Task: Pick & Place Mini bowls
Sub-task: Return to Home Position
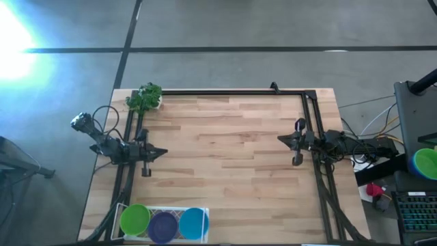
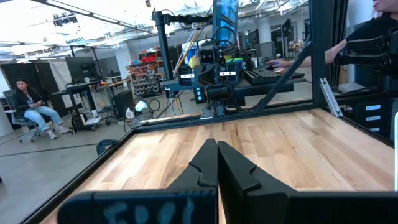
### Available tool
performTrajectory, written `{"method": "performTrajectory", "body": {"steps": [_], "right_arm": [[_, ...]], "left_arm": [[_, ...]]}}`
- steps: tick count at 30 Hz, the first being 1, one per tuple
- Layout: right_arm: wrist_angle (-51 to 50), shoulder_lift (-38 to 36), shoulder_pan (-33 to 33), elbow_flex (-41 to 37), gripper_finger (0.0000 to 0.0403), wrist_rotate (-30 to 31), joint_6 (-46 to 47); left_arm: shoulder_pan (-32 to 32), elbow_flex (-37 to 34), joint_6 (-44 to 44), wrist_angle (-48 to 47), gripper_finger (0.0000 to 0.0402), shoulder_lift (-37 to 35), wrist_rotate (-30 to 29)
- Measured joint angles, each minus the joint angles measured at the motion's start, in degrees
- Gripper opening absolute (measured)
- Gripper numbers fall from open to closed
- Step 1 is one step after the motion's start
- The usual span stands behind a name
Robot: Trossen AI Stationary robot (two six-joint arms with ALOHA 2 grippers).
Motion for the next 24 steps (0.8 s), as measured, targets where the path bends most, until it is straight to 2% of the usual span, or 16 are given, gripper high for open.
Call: {"method": "performTrajectory", "body": {"steps": [24], "right_arm": [[0.0, 0.0, 0.0, 0.0, 0.0008, 0.0, 0.0]], "left_arm": [[0.0, 0.0, 0.0, 0.0, 0.0000, 0.0, 0.0]]}}
